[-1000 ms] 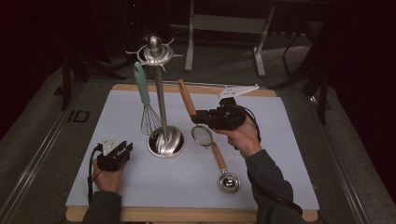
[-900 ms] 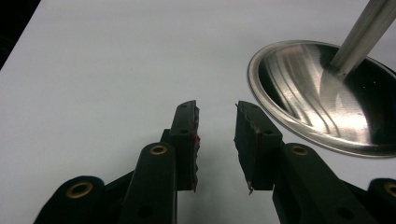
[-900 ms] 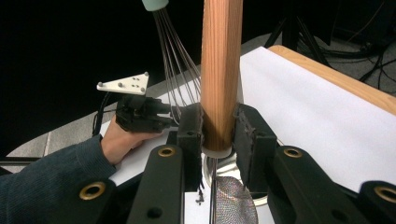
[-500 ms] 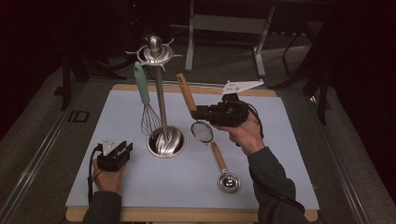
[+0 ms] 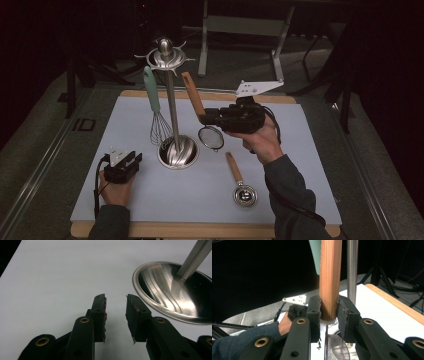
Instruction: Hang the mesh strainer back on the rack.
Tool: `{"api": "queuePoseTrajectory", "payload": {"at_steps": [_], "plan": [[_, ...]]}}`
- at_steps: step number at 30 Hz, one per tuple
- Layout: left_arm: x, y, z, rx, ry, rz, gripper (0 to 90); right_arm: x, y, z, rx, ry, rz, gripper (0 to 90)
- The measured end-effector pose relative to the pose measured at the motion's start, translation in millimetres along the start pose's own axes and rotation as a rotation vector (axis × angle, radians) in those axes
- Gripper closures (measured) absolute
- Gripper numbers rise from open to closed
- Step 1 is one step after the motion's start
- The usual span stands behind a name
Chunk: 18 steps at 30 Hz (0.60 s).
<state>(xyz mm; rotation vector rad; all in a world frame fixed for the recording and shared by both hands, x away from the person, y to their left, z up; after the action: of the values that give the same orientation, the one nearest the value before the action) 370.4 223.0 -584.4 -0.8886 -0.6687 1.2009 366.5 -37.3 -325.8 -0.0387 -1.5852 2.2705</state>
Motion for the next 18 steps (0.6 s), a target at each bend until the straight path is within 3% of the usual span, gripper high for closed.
{"api": "queuePoseTrajectory", "payload": {"at_steps": [18], "plan": [[0.1, 0.2, -0.2, 0.003, 0.0, 0.0, 69.2, 5.7, -6.4, -7.1, 0.021, 0.002, 0.032, 73.1]]}}
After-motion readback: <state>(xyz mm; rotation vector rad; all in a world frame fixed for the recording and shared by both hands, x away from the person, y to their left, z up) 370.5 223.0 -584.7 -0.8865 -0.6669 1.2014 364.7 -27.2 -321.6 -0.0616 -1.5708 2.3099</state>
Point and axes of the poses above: each handheld gripper's, and its own axes: z roughly backward along the jaws, y roughly out of its underside, x roughly to its left, the point moved 9 cm from there along -z, roughly forward along the jaws, and after that the axes turned 1 degree about -z, right-handed, at the moved point
